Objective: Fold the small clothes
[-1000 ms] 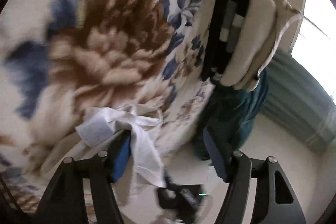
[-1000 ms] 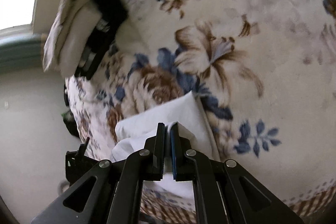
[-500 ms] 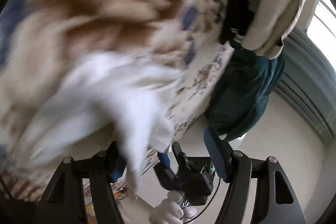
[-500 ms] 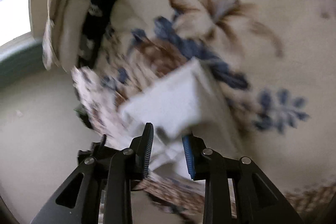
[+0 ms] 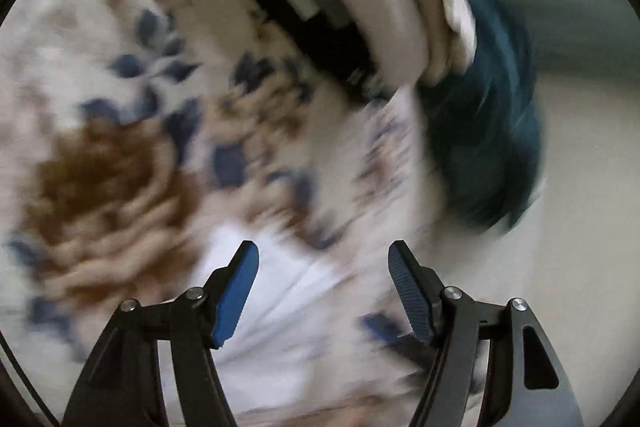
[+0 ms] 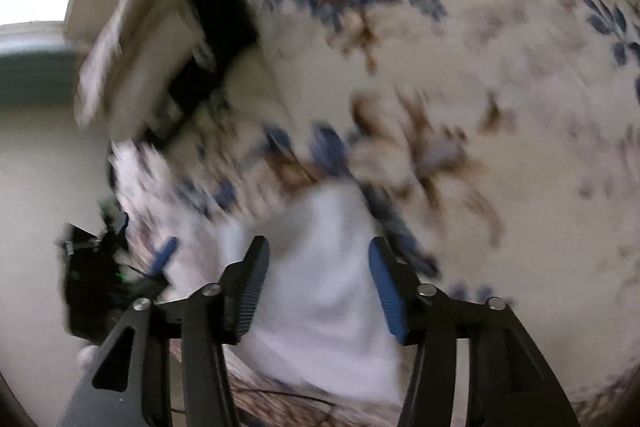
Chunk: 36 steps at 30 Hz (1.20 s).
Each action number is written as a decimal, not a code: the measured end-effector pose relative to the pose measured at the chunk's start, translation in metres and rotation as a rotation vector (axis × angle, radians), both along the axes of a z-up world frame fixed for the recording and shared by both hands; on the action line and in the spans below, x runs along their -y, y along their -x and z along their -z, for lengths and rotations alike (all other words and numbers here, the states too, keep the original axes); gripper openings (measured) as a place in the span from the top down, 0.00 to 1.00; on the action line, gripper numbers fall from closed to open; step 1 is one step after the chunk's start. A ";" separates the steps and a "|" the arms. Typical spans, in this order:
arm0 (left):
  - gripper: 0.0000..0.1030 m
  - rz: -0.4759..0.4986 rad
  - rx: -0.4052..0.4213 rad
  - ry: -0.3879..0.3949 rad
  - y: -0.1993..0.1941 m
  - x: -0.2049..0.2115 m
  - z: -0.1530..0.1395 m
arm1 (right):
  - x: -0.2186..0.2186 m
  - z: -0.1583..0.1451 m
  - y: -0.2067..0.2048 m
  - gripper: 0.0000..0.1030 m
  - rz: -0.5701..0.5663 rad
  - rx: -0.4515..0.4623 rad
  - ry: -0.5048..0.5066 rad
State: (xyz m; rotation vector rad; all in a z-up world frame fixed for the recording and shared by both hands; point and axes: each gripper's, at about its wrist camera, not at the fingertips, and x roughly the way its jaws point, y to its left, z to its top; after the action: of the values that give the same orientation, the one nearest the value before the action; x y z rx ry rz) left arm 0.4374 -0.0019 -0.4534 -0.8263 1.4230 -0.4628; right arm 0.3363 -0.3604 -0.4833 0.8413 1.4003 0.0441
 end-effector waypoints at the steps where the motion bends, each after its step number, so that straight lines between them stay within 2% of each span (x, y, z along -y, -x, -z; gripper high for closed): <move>1: 0.37 0.050 -0.003 -0.060 0.012 0.005 0.007 | -0.006 0.008 0.007 0.46 -0.029 -0.027 0.001; 4: 0.37 0.129 -0.046 -0.202 0.026 0.012 0.044 | -0.015 0.035 0.013 0.46 -0.042 -0.087 -0.034; 6: 0.37 0.128 -0.034 -0.252 0.021 0.008 0.058 | -0.018 0.053 0.011 0.48 -0.002 -0.095 -0.091; 7: 0.37 0.126 -0.020 -0.304 0.017 0.005 0.063 | -0.018 0.057 0.009 0.67 0.023 -0.078 -0.094; 8: 0.37 0.122 -0.009 -0.354 0.008 -0.001 0.068 | -0.018 0.056 0.006 0.80 0.032 -0.070 -0.049; 9: 0.37 0.107 -0.014 -0.353 0.003 -0.008 0.070 | -0.018 0.056 0.005 0.88 0.022 -0.079 -0.002; 11: 0.37 0.045 -0.038 -0.304 -0.005 -0.025 0.071 | -0.015 0.053 0.003 0.88 0.005 -0.101 0.104; 13: 0.37 0.036 -0.038 -0.293 -0.004 -0.032 0.065 | -0.012 0.048 0.006 0.88 -0.009 -0.108 0.141; 14: 0.37 0.046 -0.033 -0.295 -0.002 -0.033 0.060 | -0.011 0.047 0.006 0.88 -0.008 -0.105 0.129; 15: 0.37 0.054 -0.032 -0.290 0.001 -0.036 0.055 | -0.007 0.046 0.008 0.83 0.007 -0.098 0.085; 16: 0.37 0.059 -0.030 -0.283 0.006 -0.036 0.051 | -0.004 0.048 0.008 0.63 0.023 -0.101 0.025; 18: 0.37 0.062 -0.021 -0.266 0.013 -0.035 0.045 | 0.000 0.053 0.004 0.41 0.056 -0.091 -0.056; 20: 0.37 0.069 -0.019 -0.253 0.012 -0.021 0.045 | -0.002 0.065 -0.005 0.41 0.067 -0.099 -0.095; 21: 0.37 0.077 -0.026 -0.240 0.011 -0.015 0.048 | -0.003 0.070 -0.008 0.44 0.070 -0.104 -0.114; 22: 0.37 0.087 -0.033 -0.228 0.012 -0.014 0.050 | -0.006 0.073 -0.011 0.68 0.071 -0.089 -0.132; 23: 0.37 0.101 -0.041 -0.231 0.012 -0.009 0.053 | -0.012 0.069 -0.012 0.83 0.068 -0.075 -0.102; 25: 0.37 0.143 -0.026 -0.313 0.008 0.001 0.055 | -0.013 0.056 -0.011 0.93 0.053 -0.051 -0.018; 27: 0.37 0.202 0.009 -0.422 0.002 0.006 0.061 | -0.008 0.044 -0.007 0.96 0.085 -0.039 0.044; 30: 0.37 0.199 -0.025 -0.404 -0.005 -0.003 0.066 | 0.002 0.038 -0.006 0.96 0.081 -0.039 0.041; 33: 0.37 0.173 -0.023 -0.421 0.003 -0.017 0.046 | 0.008 0.032 -0.003 0.92 0.073 -0.049 0.013; 35: 0.36 0.139 0.001 -0.380 0.016 -0.024 0.029 | 0.003 0.024 -0.001 0.69 0.019 -0.049 0.036; 36: 0.32 0.131 0.003 -0.342 0.026 -0.024 0.024 | 0.000 0.021 0.002 0.50 0.005 -0.040 0.034</move>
State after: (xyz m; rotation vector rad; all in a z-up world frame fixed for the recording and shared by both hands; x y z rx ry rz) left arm 0.4115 0.0218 -0.4777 -0.4594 1.5067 -0.3067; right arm 0.3345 -0.3605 -0.5047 0.8217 1.4331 -0.0004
